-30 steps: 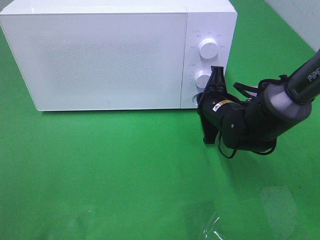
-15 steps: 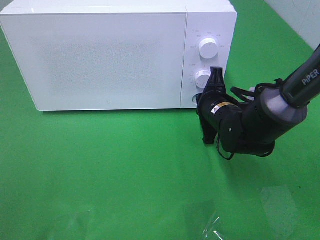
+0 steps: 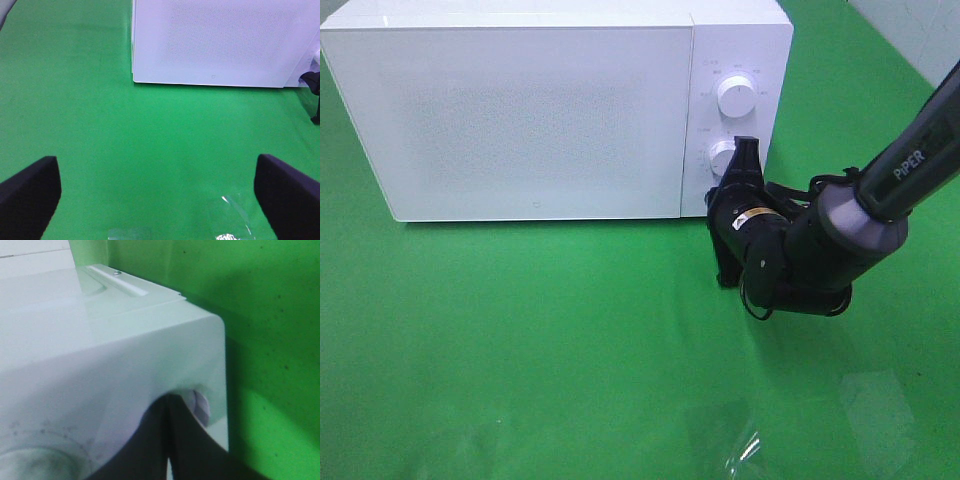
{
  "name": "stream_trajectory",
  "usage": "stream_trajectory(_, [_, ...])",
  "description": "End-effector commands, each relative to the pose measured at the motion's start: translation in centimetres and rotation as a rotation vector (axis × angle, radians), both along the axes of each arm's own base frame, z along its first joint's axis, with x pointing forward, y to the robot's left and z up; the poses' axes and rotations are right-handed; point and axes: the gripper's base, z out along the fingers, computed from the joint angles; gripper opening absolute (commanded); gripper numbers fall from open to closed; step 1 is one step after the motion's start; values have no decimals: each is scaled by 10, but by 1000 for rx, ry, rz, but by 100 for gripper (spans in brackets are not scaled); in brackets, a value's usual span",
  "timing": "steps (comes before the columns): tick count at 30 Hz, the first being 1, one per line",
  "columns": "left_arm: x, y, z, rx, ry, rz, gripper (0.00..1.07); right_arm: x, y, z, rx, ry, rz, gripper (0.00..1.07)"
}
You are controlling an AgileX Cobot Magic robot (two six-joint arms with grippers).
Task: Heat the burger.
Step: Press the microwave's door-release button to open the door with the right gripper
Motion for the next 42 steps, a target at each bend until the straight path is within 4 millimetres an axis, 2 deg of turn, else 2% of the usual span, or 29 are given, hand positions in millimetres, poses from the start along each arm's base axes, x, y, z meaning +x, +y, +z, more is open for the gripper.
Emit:
stream_trajectory(1, [-2,-1,0,-10,-20,-7,98,22,-1,29,14,-258,-26,0])
stream_trajectory(13, [-2,-1,0,-10,-20,-7,98,22,-1,32,6,-247,-30,0])
stream_trajectory(20, [-2,-1,0,-10,-20,-7,98,20,2,35,12,-162,2,0])
stream_trajectory(28, [-2,-1,0,-10,-20,-7,98,-3,-2,33,-13,-42,44,0])
stream_trajectory(35, [-2,-1,0,-10,-20,-7,98,-22,4,28,-44,109,144,0])
stream_trajectory(42, [-2,-1,0,-10,-20,-7,98,-37,7,38,-203,164,313,0])
